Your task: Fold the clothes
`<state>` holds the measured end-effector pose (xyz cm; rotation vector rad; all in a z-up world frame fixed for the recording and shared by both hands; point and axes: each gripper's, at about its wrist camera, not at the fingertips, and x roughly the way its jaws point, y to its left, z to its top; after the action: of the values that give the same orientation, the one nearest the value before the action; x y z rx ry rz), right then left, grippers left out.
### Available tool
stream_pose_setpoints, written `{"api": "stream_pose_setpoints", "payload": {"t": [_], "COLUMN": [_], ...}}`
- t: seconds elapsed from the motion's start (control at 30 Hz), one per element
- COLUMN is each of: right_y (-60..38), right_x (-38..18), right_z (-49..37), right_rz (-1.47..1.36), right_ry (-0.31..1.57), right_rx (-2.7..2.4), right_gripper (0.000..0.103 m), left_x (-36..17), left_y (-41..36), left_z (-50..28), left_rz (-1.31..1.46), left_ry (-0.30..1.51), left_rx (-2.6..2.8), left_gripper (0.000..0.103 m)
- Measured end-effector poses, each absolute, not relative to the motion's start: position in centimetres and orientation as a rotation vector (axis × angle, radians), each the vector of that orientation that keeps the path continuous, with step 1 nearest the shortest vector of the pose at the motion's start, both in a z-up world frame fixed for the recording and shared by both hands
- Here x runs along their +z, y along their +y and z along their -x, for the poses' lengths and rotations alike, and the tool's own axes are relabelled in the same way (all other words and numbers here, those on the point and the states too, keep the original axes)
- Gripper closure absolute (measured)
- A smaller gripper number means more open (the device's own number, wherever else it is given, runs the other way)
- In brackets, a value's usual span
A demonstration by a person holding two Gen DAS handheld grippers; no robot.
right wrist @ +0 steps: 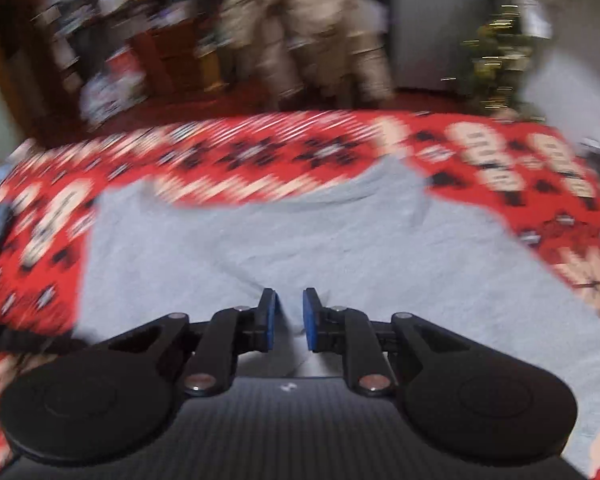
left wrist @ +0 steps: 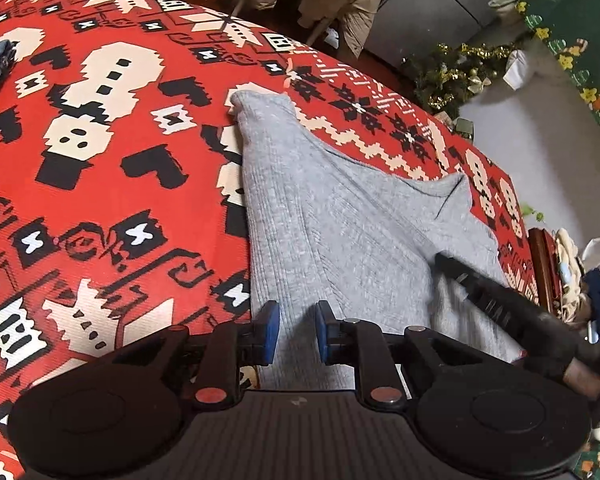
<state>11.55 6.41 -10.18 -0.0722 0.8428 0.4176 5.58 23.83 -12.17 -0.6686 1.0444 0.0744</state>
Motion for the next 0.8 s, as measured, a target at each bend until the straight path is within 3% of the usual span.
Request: {"api": "stream_pose_setpoints", "payload": {"t": [0.13,0.2,0.43,0.53,0.6,0.8], "right_y": [4.7,4.8,6.1,6.0,6.0,5.4], "right_x": [-9.2,-9.0,-10.0,-10.4,-10.6,-10.7], "right_z": [-11.7,-10.6,-9.5,-10.5,-11.2,-12.4], "right_rz": [0.028,0.098,0.192,0.149,0.125,0.073], "right_ry": [0.810,0.775,0.769,0.792,0.801,0.814], "right_rx": [0.448,0.495,0.496,0.489,0.488,0.385], "right_gripper": [0.074,0.056,0.056,0.079,0.100,0.103], "left_x": [-12.2,-12.4,-12.4,-12.9,-13.0,-12.9], "left_y": [24.4,24.6,24.9,24.9,25.0,24.9], "left_z": [-5.6,-5.7,-5.6,-5.8,-5.8,-5.9], "left_rz": [0.682,0.692,0.703,0.705,0.713,0.710], "left_ry": [1.041,1.048,1.048,1.056,1.056,1.057], "left_rx": [0.103,0.109,0.123,0.122,0.120,0.126], "left_gripper": [0.085,0.085,0.082,0.081,0.081,0.082]}}
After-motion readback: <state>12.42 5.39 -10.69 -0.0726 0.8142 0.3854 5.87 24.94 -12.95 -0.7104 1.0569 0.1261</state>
